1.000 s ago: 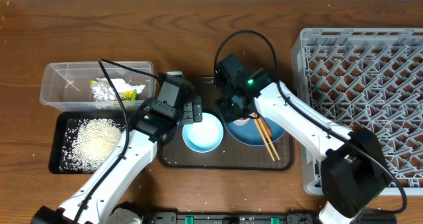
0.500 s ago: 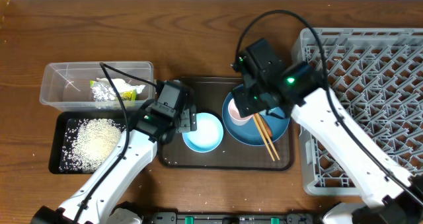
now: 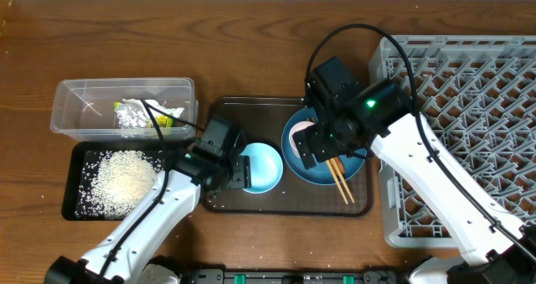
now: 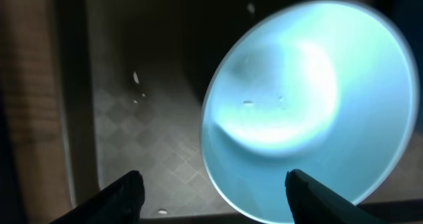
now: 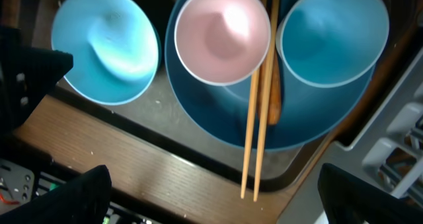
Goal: Sort waste into correct bins and load items into the dishwasher rack
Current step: 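Lower the right gripper and grasp the rim of the light-blue plate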
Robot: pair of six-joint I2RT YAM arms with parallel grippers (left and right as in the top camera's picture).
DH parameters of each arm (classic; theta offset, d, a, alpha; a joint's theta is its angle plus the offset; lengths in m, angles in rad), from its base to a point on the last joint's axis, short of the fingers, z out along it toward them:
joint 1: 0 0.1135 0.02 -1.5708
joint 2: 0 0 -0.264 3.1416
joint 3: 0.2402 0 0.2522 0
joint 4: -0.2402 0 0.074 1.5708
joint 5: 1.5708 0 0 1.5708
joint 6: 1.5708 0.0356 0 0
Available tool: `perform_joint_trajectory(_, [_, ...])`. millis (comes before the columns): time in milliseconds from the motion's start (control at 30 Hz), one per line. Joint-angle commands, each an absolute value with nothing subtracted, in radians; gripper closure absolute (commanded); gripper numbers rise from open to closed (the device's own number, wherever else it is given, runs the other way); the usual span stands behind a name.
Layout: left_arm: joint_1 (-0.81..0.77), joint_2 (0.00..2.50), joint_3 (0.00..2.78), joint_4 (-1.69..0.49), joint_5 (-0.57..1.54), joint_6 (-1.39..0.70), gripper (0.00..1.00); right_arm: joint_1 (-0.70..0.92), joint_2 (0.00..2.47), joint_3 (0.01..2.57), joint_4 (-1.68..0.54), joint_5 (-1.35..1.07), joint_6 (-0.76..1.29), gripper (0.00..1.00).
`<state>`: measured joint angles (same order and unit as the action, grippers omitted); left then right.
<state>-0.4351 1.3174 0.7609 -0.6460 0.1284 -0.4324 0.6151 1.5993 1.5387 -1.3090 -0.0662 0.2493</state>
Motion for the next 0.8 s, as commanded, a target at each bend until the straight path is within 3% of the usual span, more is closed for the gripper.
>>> perform_joint_trajectory(0, [-0.438,1.313,0.710,-0.615,0.149,-0.489,0.30,0.612,1.595,1.542,-1.317,-0.057,0.250,0.01])
perform_joint_trajectory(67, [-0.438,1.313,0.693,-0.585,0.149,-0.493,0.34,0.612,1.595,1.542,-1.317,-0.057,0.250,0.01])
perform_joint_trajectory(333, [-0.438,1.313,0.678,-0.521,0.150,-0.500,0.72,0.613,1.595,1.542,-1.324,-0.057,0.250,0.01])
perform_joint_trajectory(767, [-0.438,1.354,0.667,-0.506,0.147,-0.517,0.73,0.617,1.595,1.542,-1.331,-0.057,0.250,0.01])
